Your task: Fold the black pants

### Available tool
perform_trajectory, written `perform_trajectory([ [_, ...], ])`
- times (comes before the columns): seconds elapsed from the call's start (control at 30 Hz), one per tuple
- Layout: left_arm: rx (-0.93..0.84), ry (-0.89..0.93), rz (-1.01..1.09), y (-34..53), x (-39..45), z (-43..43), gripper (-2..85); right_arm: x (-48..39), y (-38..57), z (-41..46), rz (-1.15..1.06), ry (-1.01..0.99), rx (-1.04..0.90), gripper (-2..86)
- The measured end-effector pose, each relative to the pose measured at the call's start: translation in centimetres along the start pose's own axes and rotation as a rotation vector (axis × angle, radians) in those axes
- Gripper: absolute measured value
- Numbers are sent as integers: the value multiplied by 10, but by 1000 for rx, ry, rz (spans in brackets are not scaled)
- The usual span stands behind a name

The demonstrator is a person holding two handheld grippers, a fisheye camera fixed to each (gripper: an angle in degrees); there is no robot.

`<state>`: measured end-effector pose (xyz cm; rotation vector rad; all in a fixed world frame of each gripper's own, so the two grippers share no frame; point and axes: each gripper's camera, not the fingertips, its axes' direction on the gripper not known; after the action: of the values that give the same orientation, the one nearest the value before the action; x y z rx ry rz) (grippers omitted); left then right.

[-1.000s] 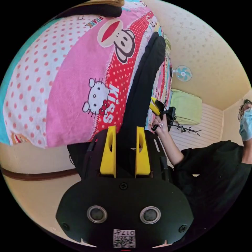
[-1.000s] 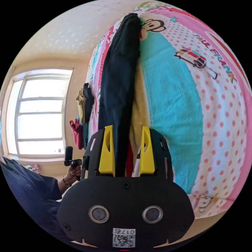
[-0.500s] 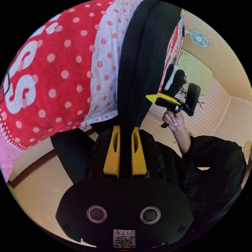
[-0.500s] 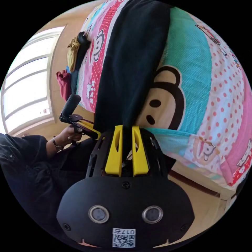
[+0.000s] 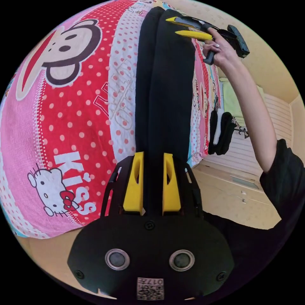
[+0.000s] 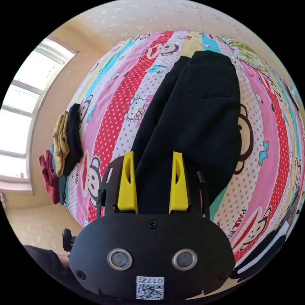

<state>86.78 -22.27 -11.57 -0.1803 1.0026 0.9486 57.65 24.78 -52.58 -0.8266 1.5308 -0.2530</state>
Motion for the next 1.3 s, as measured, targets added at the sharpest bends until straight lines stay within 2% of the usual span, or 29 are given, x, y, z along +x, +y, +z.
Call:
perform_trajectory([
  [0.07,27,16,-19,15,1,1,70,-1,-18,35,120,52,-64,101],
  [0.13,47,34,-8,34,7,0,39,-9,-7,36,147,117,7,60],
  [0.27,70,114,39,59,17,-4,6,-24,33,1,192,-22,245,39],
  [0.33,87,127,42,76,20,-4,2,-32,35,-3,191,-84,273,39],
  [0.4,97,132,29,87,17,0,6,-45,27,9,148,-143,251,43],
  [0.47,90,122,-20,93,8,5,18,-60,13,45,73,-37,132,58],
  [0.53,45,146,-77,94,-6,14,48,-57,16,55,75,-40,95,79],
  [0.67,135,207,-73,97,-22,4,112,-21,79,-2,64,-212,240,115],
  [0.77,171,301,-4,85,-36,1,140,31,147,-16,85,-370,190,140],
  [0.9,97,354,88,61,-53,19,169,93,244,7,234,-460,73,159],
  [0.93,83,390,125,60,-55,23,173,106,275,21,286,-535,3,164],
  [0.97,67,406,145,59,-55,26,174,111,305,28,312,-638,-4,166],
  [1.07,-62,450,231,60,-54,46,174,101,361,40,309,-785,-35,170],
  [1.3,-142,457,250,60,-37,106,151,87,380,62,295,-1006,66,168],
])
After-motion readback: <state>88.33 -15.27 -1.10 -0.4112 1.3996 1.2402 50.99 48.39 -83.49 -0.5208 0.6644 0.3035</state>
